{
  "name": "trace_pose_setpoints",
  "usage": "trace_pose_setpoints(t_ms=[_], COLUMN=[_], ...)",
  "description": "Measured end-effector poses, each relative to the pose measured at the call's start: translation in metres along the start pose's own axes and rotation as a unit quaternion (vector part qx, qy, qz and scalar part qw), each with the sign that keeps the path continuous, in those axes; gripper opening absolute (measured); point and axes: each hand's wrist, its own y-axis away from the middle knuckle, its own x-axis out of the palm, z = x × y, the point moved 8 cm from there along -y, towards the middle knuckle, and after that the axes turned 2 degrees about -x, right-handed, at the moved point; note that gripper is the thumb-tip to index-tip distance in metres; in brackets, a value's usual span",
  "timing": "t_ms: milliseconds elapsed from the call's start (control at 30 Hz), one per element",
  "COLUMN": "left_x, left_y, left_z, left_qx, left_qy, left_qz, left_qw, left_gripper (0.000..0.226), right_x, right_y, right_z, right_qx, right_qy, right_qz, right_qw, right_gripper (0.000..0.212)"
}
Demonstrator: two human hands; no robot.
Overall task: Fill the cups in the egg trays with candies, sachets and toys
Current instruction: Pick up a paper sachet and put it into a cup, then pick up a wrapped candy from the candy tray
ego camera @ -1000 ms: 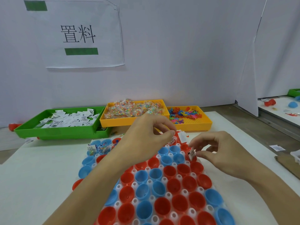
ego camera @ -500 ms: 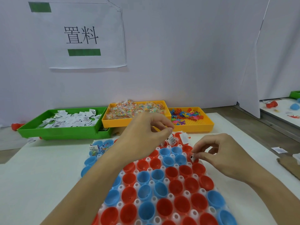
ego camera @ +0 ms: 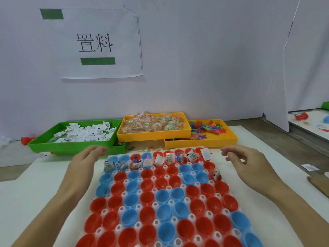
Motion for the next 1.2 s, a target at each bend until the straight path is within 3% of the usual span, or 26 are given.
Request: trace_pose_setpoints(t_ms=[133,367,567,767,1000,1200], left_x=[-0.01,0.0,0.001,0.0,0.001,0.0], left_y=[0.002,0.005,0.006,0.007,0.003,0.002], left_z=[0.043,0.051,0.052,0.051,0.051,0.054], left_qx=[-0.074,-0.069,-0.061,-0.048,-0.043,-0.044], left_qy=[0.08,0.16,0.172,0.159,0.141,0.139], left_qz=[-0.038,-0.046,-0.05,-0.056,-0.059,-0.059], left_qw=[0.993,0.984,0.982,0.985,0.987,0.988], left_gripper=[0.028,0.029,0.033,0.035,0.037,0.037], right_x=[0.003,0.008,0.025,0.056,0.062,0.048], right_y=[-0.002,-0.037,-0.11,-0.134,-0.142,-0.136], right_z=[0.007,0.035,0.041,0.01,-0.007,-0.012], right_qx=[-0.005,-0.037,-0.012,0.101,0.185,0.197], right_qy=[0.001,0.043,0.162,0.267,0.209,0.059], right_qz=[-0.002,-0.013,0.059,0.175,0.165,0.091], right_qw=[1.0,0.998,0.985,0.942,0.946,0.974], right_gripper=[0.022,0.024,0.02,0.028,0.038,0.011])
